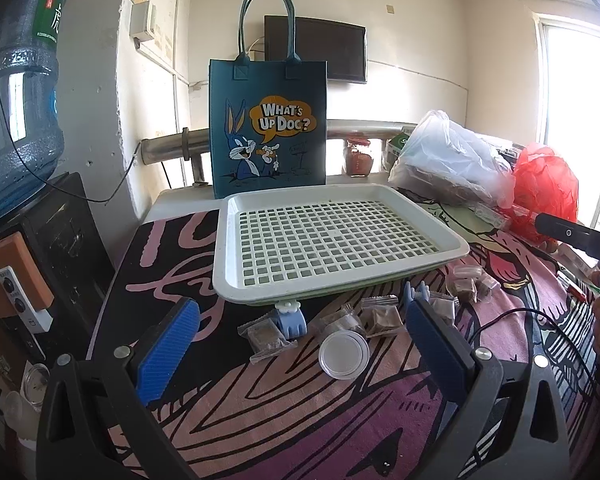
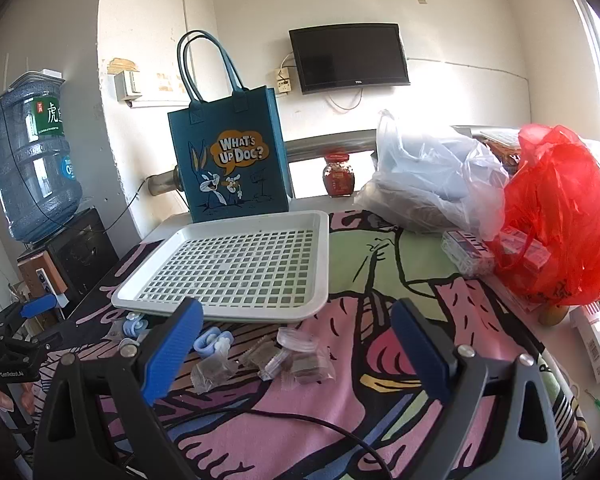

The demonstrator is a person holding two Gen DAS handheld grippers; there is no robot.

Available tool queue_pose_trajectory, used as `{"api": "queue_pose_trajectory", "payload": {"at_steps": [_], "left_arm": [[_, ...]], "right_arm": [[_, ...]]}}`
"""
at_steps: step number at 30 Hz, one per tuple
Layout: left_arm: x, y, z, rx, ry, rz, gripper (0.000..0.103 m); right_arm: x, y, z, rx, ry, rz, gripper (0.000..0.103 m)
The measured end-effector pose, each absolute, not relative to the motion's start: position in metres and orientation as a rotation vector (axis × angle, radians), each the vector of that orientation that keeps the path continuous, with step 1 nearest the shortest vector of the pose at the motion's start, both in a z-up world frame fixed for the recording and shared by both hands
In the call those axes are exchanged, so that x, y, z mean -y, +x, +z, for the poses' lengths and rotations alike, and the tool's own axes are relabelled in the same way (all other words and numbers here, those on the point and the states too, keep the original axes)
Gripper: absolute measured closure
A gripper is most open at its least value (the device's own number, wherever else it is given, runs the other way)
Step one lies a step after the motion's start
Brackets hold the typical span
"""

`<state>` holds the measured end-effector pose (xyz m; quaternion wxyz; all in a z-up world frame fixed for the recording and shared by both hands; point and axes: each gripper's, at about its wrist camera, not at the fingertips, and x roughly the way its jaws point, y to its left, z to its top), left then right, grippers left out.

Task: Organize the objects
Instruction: 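Grasp the clear round lid with left tool while right tool grasps a brown-item zip bag, then lift and hold the clear lid in left tool while right tool holds the bag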

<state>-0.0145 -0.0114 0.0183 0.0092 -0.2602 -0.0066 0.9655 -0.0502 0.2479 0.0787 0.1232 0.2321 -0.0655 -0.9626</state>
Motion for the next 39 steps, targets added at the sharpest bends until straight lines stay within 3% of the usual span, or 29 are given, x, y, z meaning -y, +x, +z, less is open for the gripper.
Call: {"api": "queue_pose_trajectory", "payload": {"at_steps": [4, 10, 14, 17, 20, 23, 25, 26, 28, 39], "left_arm": [[0.007, -0.022, 0.011, 0.025, -0.823, 3.005, 0.0], [-0.001, -0.041, -0.017, 0.003, -1.037, 2.896, 0.0], [-0.005, -0.044, -0.019, -0.001, -1.061, 2.886, 0.0], [-0.011, -0.049, -0.024, -0.03, -1.111, 2.846, 0.004], [-0.011, -0.059, -0.031, 0.005, -1.188, 2.792, 0.019], [-0.009, -0.066, -0.04, 0.044, -1.246, 2.766, 0.032], [-0.007, -0.07, -0.044, 0.075, -1.278, 2.731, 0.06], [-0.005, -0.071, -0.046, 0.091, -1.293, 2.711, 0.063], [-0.005, -0.069, -0.046, 0.097, -1.275, 2.716, 0.063], [-0.002, -0.043, -0.009, 0.033, -1.02, 2.819, 0.063]], "right_arm": [[-0.248, -0.054, 0.074, 0.2, 0.704, -2.804, 0.006], [-0.226, -0.073, 0.055, -0.065, 0.901, -2.805, 0.007], [-0.223, -0.091, 0.031, -0.117, 1.095, -2.737, 0.031], [-0.223, -0.1, 0.014, -0.112, 1.2, -2.683, 0.037], [-0.221, -0.102, 0.006, -0.13, 1.231, -2.658, 0.039], [-0.218, -0.105, 0.002, -0.145, 1.264, -2.634, 0.05], [-0.216, -0.106, -0.002, -0.149, 1.277, -2.611, 0.054], [-0.215, -0.104, -0.001, -0.176, 1.265, -2.619, 0.061], [-0.212, -0.101, 0.001, -0.183, 1.249, -2.605, 0.075], [-0.191, -0.068, 0.039, -0.141, 1.013, -2.608, 0.077]]}}
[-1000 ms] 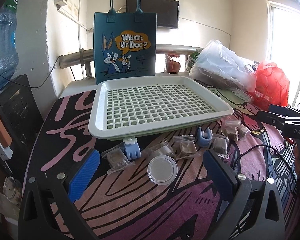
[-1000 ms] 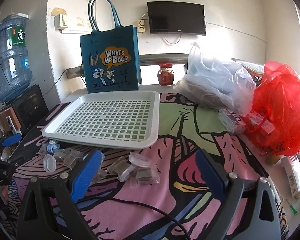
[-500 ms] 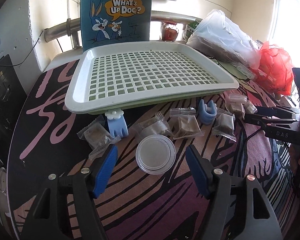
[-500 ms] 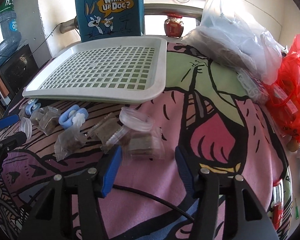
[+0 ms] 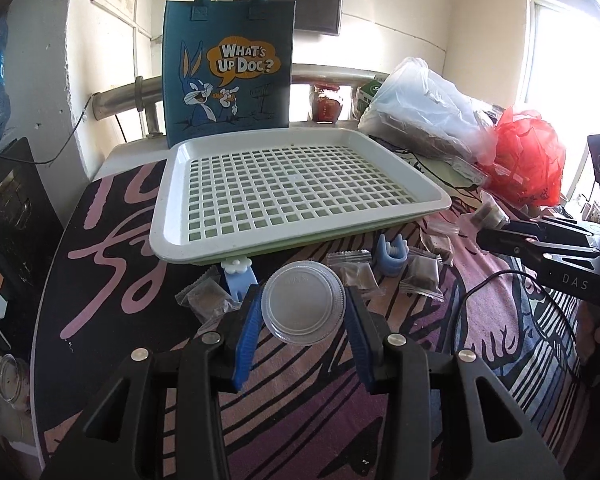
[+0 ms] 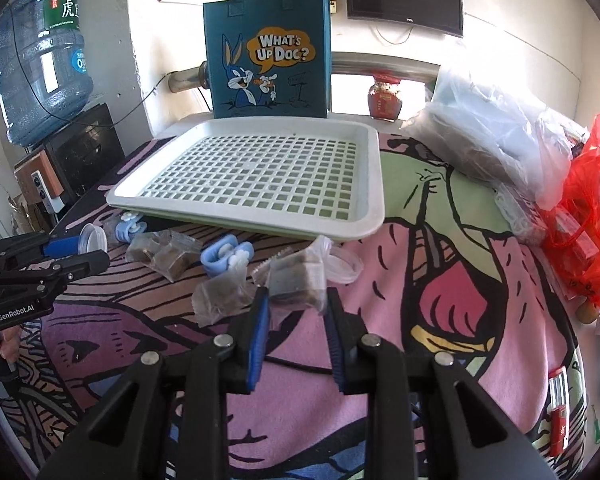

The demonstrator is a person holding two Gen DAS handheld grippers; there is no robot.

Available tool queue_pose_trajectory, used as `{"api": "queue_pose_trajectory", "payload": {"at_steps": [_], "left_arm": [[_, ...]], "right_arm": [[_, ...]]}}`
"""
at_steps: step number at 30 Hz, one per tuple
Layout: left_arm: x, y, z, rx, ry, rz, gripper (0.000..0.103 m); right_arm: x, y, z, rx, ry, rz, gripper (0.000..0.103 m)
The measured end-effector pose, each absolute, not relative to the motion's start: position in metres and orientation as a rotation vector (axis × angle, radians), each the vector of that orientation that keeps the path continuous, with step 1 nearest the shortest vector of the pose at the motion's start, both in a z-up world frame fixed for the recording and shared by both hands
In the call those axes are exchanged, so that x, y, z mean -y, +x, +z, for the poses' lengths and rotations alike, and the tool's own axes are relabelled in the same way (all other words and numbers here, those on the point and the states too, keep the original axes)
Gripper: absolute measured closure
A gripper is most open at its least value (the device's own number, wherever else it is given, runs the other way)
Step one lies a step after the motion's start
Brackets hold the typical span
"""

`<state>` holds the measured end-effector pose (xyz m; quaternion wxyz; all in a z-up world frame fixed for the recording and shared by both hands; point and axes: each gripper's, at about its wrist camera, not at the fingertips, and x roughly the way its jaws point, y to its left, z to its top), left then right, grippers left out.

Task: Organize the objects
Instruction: 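Lift and hold the clear lid in left tool while right tool holds the bag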

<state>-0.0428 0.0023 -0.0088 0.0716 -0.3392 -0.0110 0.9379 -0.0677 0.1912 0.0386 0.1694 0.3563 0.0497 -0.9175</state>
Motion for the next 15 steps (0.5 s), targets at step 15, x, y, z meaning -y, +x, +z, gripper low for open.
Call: {"api": "queue_pose_trajectory", "payload": {"at_steps": [15], "left_arm": [[0.006, -0.028, 0.0, 0.059, -0.794, 2.966, 0.063]], "right_arm": [[-0.139, -0.063, 0.041, -0.134, 0.769, -2.581, 0.077]]}}
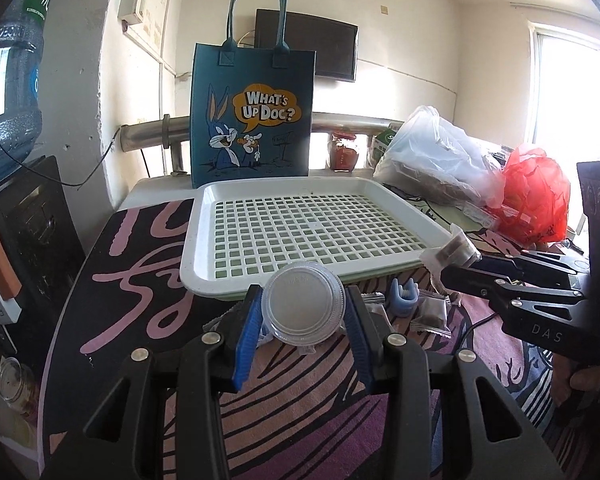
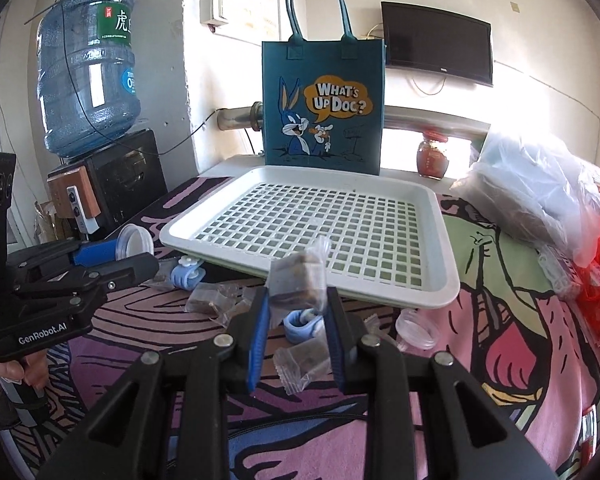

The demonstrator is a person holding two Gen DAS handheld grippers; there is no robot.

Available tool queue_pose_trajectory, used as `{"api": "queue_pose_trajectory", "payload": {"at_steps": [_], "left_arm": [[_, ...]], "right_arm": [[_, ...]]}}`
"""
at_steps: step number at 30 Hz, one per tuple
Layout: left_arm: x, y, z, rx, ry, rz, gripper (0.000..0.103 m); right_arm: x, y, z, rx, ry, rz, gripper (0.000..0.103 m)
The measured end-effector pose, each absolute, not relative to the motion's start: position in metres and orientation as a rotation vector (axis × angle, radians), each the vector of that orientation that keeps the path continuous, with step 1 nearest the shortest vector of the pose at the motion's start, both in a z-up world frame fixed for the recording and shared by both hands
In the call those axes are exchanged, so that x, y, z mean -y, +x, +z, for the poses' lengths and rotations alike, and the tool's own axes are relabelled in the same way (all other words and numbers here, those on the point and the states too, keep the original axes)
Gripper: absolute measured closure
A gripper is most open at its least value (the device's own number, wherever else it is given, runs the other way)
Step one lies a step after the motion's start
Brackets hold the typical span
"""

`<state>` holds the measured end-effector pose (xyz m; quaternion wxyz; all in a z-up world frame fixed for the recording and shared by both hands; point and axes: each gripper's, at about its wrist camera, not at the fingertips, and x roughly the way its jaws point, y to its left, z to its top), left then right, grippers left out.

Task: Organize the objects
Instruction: 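Lift and hold the clear lid in left tool while right tool holds the bag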

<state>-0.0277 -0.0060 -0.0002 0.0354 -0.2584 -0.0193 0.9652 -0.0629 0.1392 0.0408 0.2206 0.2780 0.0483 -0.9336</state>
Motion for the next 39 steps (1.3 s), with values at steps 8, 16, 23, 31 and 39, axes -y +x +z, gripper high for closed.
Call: {"api": "queue_pose_trajectory", "payload": {"at_steps": [8, 16, 23, 31, 39], "left_arm": [[0.0011, -0.0235, -0.0002, 0.022, -0.771, 2.967, 0.063], [0.0027, -0.0242, -0.0014, 0.036, -0.782, 2.971, 0.063], [0.0004, -0.0232, -0.0014, 0.024, -0.779, 2.966, 0.063], [0.0003, -0.0231, -0.0014, 0.025, -0.779, 2.966, 0.063], [0.0005, -0.0233, -0.0013, 0.026, -0.779, 2.965, 0.063]], "right_arm": [[-0.1439, -0.0636, 0.0316, -0.118, 0.791, -2.576, 0.077], [-0.1437, -0.0607, 0.0338, -0.127, 0.768, -2.582, 0.077], [-0.143, -0.0605, 0.0343, -0.132, 0.766, -2.582, 0.077], [-0.1437, -0.0611, 0.0345, -0.13, 0.766, -2.582, 0.077], [-0.1445, -0.0616, 0.0348, -0.13, 0.765, -2.582, 0.077]]}}
